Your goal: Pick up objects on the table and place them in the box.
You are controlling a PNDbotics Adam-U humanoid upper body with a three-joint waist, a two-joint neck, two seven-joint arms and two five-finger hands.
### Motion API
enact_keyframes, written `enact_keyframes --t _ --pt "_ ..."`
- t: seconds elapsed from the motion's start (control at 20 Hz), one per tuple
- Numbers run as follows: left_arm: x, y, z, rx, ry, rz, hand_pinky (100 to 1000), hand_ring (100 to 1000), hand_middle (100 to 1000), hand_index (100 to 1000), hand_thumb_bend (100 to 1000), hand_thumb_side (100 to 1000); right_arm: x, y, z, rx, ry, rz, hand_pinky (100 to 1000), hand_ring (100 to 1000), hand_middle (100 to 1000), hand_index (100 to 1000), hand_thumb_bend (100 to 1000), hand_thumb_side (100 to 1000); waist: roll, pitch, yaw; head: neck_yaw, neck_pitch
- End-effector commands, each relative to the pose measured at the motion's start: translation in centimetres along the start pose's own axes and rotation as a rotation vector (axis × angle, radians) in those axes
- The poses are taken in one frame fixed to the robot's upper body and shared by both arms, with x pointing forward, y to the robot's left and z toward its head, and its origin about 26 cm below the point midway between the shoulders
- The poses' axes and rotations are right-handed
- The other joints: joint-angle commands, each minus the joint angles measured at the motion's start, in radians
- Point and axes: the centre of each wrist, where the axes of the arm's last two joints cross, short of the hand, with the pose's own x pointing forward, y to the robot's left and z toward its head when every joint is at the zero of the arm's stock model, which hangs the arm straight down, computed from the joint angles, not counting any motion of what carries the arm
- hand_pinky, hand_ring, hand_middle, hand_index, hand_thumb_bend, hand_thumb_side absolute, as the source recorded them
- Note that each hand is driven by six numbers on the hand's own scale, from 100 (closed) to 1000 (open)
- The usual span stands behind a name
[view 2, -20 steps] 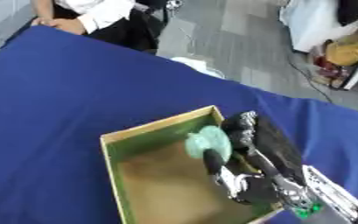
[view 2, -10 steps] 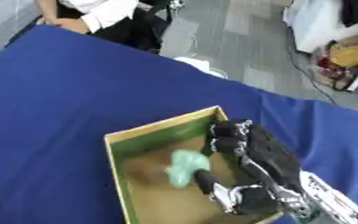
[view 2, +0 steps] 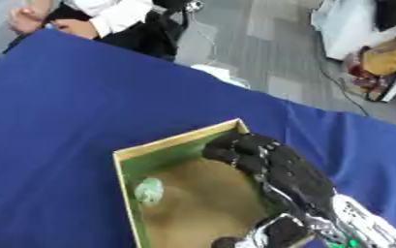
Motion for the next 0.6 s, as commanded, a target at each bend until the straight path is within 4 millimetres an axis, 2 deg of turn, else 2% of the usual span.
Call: enact_keyframes --t 0.05,0.15,0.25,0.3,0.5,0.6 --pt "0.6 0.7 0.0 -0.018 -0.003 -0.036 844 686 920 956 1000 704 -0.2 -0.5 0.6 -0.063 -0.002 -0.033 679 791 768 883 685 1000 0.018 -0.026 -0.031 -0.005 -0.041" --pt "0.8 1.3 0.5 -0.02 0.02 -0.065 844 685 919 956 1000 704 -0.3 -0.2 1.5 -0.123 0.012 -0.096 649 773 749 868 662 1000 0.027 -0.036 -0.073 -0.01 -0.077" --pt "1.1 2.0 1.4 -0.022 0.056 -0.103 844 684 919 955 1000 705 -0.3 0.3 3.1 -0.206 0.028 -0.173 624 761 739 859 642 1000 0.045 -0.056 -0.133 0.004 -0.115" --pt "1.3 2.3 1.8 -0.021 0.07 -0.12 844 683 919 955 1000 706 -0.3 0.5 3.7 -0.237 0.028 -0.202 618 758 737 856 636 1000 0.052 -0.063 -0.156 0.016 -0.123" --pt "2.3 3.6 4.2 -0.017 0.169 -0.2 845 675 921 956 998 715 0.2 1.8 7.2 -0.38 0.06 -0.322 582 740 719 834 574 1000 0.1 -0.112 -0.265 0.079 -0.206" --pt "2.8 4.1 5.3 -0.016 0.215 -0.232 846 673 922 956 995 718 0.9 2.7 9.0 -0.426 0.082 -0.353 579 739 712 827 565 1000 0.119 -0.136 -0.307 0.111 -0.235"
